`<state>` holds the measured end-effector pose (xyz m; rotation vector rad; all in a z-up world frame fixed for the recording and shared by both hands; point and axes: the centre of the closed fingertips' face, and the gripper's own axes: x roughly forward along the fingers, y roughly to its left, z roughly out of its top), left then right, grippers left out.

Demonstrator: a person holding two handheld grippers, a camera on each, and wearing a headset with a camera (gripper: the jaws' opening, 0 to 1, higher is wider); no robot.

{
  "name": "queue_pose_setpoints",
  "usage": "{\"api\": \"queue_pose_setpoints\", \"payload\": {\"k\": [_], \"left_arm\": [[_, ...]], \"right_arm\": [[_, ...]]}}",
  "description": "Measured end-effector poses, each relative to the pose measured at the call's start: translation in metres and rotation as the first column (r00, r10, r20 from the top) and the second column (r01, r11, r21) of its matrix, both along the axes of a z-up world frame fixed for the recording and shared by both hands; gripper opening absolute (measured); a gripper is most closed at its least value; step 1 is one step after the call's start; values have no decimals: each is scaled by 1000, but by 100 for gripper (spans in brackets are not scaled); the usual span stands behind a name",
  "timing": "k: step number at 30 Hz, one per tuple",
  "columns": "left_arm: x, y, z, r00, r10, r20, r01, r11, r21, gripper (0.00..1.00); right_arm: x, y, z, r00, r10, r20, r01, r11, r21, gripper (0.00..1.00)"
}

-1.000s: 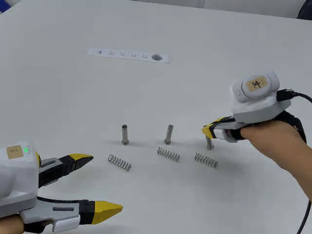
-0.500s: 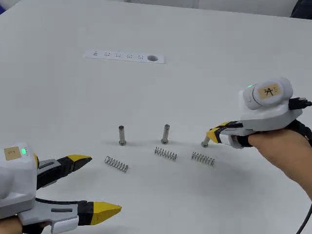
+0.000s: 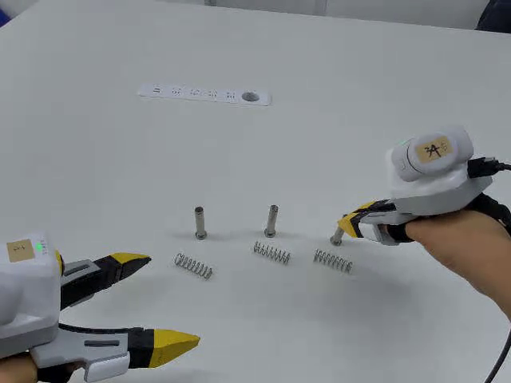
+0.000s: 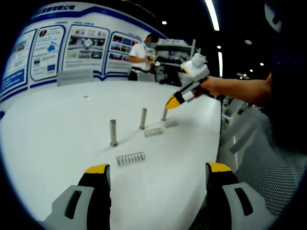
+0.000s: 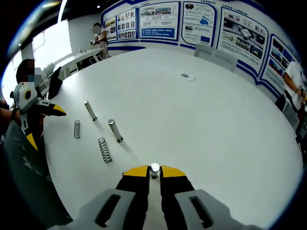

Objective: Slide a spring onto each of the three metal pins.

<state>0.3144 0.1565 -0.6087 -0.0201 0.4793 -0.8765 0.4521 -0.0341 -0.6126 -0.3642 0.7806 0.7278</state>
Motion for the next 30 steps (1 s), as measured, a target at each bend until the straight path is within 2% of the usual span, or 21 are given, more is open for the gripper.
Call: {"api": "queue_pose_setpoints", "payload": {"k": [8,14,19,24,30], "left_arm": [[0,-1,1,1000,-2,2,2,1000,-1,83],[-1,-1,2,1000,-4,3,4,1000,-2,83],[-1,-2,1,1000,-7,2,7,1000,-2,83],[-1,-3,2,1000,-12,3,12,1000,1,83],[-1,-3,2,1000,-14,3,14,1000,3,82]], "right_arm": [[-1,-6,2,1000,-2,13,2,1000,5,12],[-11,-13,3,1000,1,14,-1,1000,7,12],[-25,-10,-4,998,56,0,-56,998,-4,14],[-30,-3,-9,994,106,-17,-106,994,-3,14],[-35,11,-10,980,196,-30,-196,980,-15,14]]}}
